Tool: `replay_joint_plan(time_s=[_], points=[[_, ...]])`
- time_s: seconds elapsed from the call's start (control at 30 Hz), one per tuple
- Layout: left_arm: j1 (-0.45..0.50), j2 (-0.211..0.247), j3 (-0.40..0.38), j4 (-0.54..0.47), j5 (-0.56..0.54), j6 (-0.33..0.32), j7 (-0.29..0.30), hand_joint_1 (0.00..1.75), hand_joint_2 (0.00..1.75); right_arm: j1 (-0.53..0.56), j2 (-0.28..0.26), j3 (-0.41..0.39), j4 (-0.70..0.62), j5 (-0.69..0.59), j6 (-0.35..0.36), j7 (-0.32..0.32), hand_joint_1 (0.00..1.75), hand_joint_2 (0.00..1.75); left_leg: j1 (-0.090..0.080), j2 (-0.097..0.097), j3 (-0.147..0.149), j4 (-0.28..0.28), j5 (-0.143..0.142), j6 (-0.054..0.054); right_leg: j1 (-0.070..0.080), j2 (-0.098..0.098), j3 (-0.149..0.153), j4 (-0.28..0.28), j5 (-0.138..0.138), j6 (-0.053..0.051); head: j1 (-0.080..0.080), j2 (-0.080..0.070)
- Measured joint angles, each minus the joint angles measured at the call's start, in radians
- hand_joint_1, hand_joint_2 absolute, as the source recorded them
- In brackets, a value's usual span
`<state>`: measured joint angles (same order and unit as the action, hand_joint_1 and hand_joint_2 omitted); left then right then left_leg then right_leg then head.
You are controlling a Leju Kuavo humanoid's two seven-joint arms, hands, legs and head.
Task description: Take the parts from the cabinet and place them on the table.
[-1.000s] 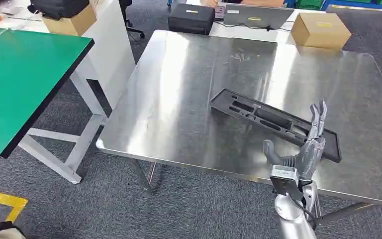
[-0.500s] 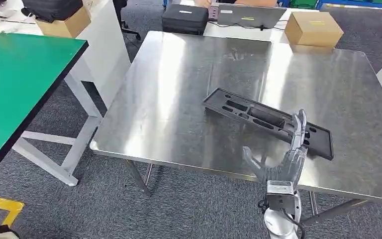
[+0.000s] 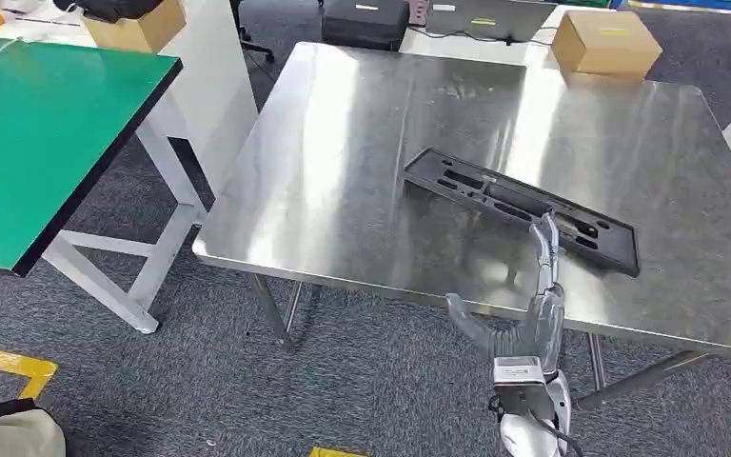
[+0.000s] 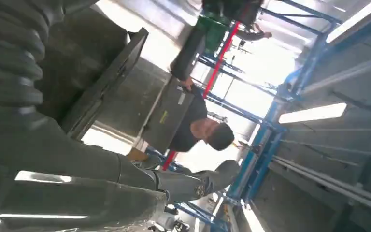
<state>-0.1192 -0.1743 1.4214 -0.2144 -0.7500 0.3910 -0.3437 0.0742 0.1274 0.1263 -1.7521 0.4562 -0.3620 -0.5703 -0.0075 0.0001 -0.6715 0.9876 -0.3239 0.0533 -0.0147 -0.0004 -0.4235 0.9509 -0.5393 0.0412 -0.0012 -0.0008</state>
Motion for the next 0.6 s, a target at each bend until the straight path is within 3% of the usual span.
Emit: replay_joint_plan(time_s=[0.07,0.1,0.13,0.2,0.23,0.27,0.3,0.33,0.37,0.43,0.47,0.5,0.6], points=[[-0.001,0.000,0.000,0.000,0.000,-0.003,0.001,0.00,0.00,0.003,0.004,0.000,-0.005,-0.003,0.003,0.002,0.00,1.75,0.000,0.000,-0.002,0.003,0.013,-0.010,0.000,0.003,-0.021,0.006,0.002,-0.007,-0.003,0.000],[0.000,0.000,0.001,0.000,0.000,-0.004,0.002,0.00,0.00,0.005,0.005,0.000,-0.006,-0.005,0.005,0.002,0.00,1.75,0.002,-0.001,-0.003,0.002,0.021,-0.016,-0.004,0.002,-0.027,0.007,0.009,-0.016,-0.002,0.000],[0.002,0.001,0.003,0.000,0.000,-0.004,0.003,0.00,0.00,0.006,0.007,0.000,-0.006,-0.005,0.006,0.002,0.00,1.75,0.010,-0.002,-0.012,0.008,0.018,-0.020,-0.027,-0.002,-0.035,0.006,0.021,-0.028,-0.004,0.000],[0.003,0.000,0.005,0.000,0.001,-0.005,0.003,0.00,0.00,0.012,0.013,-0.001,-0.011,-0.007,0.007,0.004,0.00,1.75,0.016,-0.003,-0.038,0.095,-0.117,-0.035,-0.022,-0.005,-0.059,0.007,0.045,-0.050,-0.007,0.000],[0.005,0.000,0.005,0.000,0.001,-0.007,0.004,0.00,0.00,0.016,0.017,0.000,-0.014,-0.006,0.011,0.003,0.00,1.75,0.020,-0.003,-0.055,0.175,-0.181,-0.044,-0.021,-0.005,-0.071,0.007,0.057,-0.051,-0.008,0.000],[0.005,-0.001,0.005,0.000,0.001,-0.009,0.004,0.00,0.00,0.020,0.018,0.000,-0.014,-0.005,0.014,0.003,0.00,1.75,0.024,-0.003,-0.070,0.257,-0.224,-0.051,-0.019,-0.006,-0.080,0.008,0.068,-0.049,-0.008,0.000],[0.004,-0.001,0.005,0.000,0.001,-0.010,0.004,0.00,0.00,0.024,0.019,0.000,-0.014,-0.004,0.017,0.003,0.00,1.75,0.028,-0.003,-0.074,0.312,-0.238,-0.056,-0.018,-0.006,-0.092,0.010,0.079,-0.046,-0.008,0.000],[0.004,-0.001,0.005,0.000,0.001,-0.011,0.004,0.00,0.00,0.029,0.021,0.000,-0.014,-0.002,0.018,0.003,0.00,1.75,0.032,-0.003,-0.057,0.326,-0.221,-0.059,-0.018,-0.006,-0.107,0.013,0.090,-0.042,-0.008,0.000],[0.004,-0.001,0.005,0.000,0.002,-0.011,0.004,0.00,0.00,0.032,0.021,-0.001,-0.014,-0.002,0.018,0.002,0.00,1.75,0.036,-0.003,-0.022,0.297,-0.195,-0.060,-0.020,-0.006,-0.120,0.017,0.097,-0.037,-0.008,0.000],[0.003,-0.001,0.005,0.000,0.002,-0.011,0.004,0.00,0.00,0.034,0.023,-0.001,-0.016,-0.002,0.019,0.002,0.00,1.75,0.042,-0.003,0.120,0.116,-0.148,-0.061,-0.025,-0.004,-0.142,0.030,0.105,-0.025,-0.009,0.000],[0.001,-0.001,0.005,0.000,0.002,-0.011,0.004,0.00,0.00,0.034,0.024,-0.001,-0.019,-0.002,0.019,0.002,0.00,1.75,0.044,-0.006,0.163,0.039,-0.181,-0.064,-0.024,-0.005,-0.147,0.035,0.109,-0.019,-0.010,0.000],[0.000,-0.002,0.005,0.000,0.002,-0.012,0.004,0.00,0.00,0.035,0.025,-0.001,-0.022,-0.002,0.019,0.002,0.00,1.75,0.032,-0.015,0.174,0.029,-0.179,-0.053,-0.020,-0.004,-0.151,0.034,0.118,-0.006,-0.006,0.000],[-0.002,-0.002,0.005,0.000,0.002,-0.012,0.004,0.00,0.00,0.036,0.029,0.000,-0.025,0.000,0.022,-0.001,0.00,1.75,0.021,-0.015,0.158,0.028,-0.168,-0.027,-0.020,-0.005,-0.154,0.022,0.140,0.018,-0.003,0.000]])
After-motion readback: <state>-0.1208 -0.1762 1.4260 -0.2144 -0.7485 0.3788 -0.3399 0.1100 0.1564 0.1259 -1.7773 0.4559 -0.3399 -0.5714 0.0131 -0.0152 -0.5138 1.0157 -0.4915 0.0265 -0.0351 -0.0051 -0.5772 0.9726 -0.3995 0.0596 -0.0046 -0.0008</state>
